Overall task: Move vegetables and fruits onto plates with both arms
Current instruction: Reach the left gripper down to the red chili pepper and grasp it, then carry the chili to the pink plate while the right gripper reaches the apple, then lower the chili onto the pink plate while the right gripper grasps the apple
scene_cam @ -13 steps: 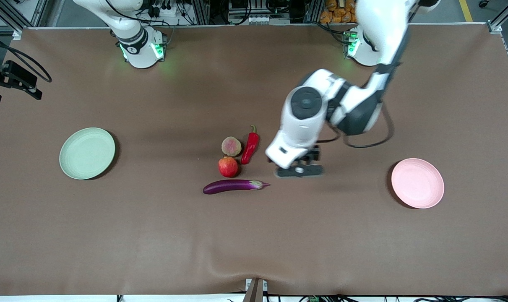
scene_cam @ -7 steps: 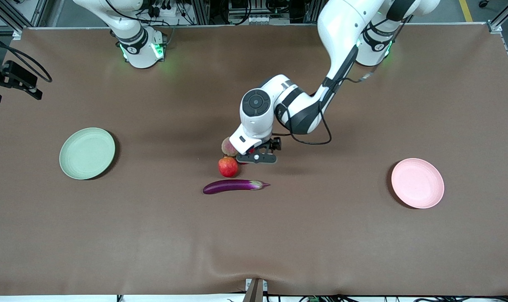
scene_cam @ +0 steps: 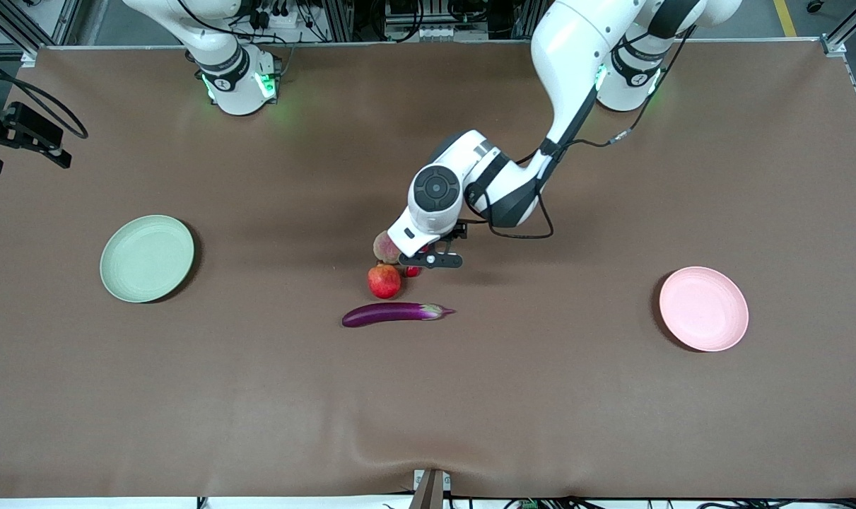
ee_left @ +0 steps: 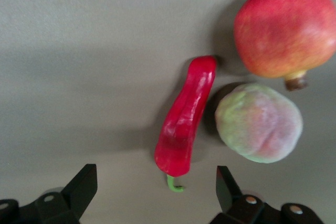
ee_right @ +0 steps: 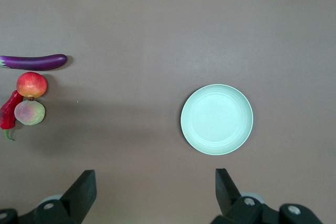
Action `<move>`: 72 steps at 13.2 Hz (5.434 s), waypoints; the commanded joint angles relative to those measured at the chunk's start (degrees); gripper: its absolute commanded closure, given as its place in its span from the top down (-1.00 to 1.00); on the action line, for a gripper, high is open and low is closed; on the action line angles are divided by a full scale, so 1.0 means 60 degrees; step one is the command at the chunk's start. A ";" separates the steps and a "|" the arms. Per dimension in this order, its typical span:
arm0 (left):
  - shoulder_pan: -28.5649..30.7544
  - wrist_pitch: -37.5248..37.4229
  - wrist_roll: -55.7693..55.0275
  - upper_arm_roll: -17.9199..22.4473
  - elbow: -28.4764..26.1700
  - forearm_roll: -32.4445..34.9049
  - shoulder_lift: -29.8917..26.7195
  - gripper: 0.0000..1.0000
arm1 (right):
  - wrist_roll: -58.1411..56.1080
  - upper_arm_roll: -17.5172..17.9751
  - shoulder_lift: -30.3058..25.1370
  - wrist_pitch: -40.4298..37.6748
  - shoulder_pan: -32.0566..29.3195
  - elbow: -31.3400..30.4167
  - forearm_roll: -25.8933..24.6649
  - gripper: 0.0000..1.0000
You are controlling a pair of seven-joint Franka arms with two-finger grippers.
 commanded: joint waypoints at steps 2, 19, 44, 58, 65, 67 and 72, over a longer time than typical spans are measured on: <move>0.0018 -0.0059 0.0494 -0.0017 -0.0308 0.0177 0.0018 1.00 | 0.0096 0.0094 -0.0268 0.0047 -0.0137 -0.0248 0.0083 1.00; -0.0334 0.1186 -0.0576 0.0115 -0.0177 0.0177 0.0883 -1.00 | 0.0096 0.0109 -0.0268 0.0033 -0.0137 -0.0248 0.0083 1.00; 0.7193 -0.3911 0.2565 0.0100 -0.0235 0.2170 -0.4393 -1.00 | 0.3537 0.0153 0.3068 0.3337 0.3684 0.0279 0.2016 1.00; 0.8192 -0.1350 0.5797 0.0115 -0.0279 0.3298 -0.0497 -1.00 | 0.5062 0.0065 0.7641 0.6316 0.6133 0.0411 0.0962 1.00; 0.8514 -0.1304 0.5811 0.0129 -0.0996 0.3312 -0.0304 -1.00 | 0.5091 0.0065 0.7832 0.6317 0.6133 0.0411 -0.0002 1.00; 0.8514 -0.1377 0.5811 0.0129 -0.1129 0.3312 -0.0304 -0.34 | 0.5135 0.0065 0.7935 0.6317 0.6104 0.0396 -0.0414 1.00; 0.8456 -0.1479 0.5899 0.0202 -0.1056 0.3312 -0.0727 1.00 | 0.5135 0.0050 0.8286 0.6900 0.6060 0.0323 -0.0897 1.00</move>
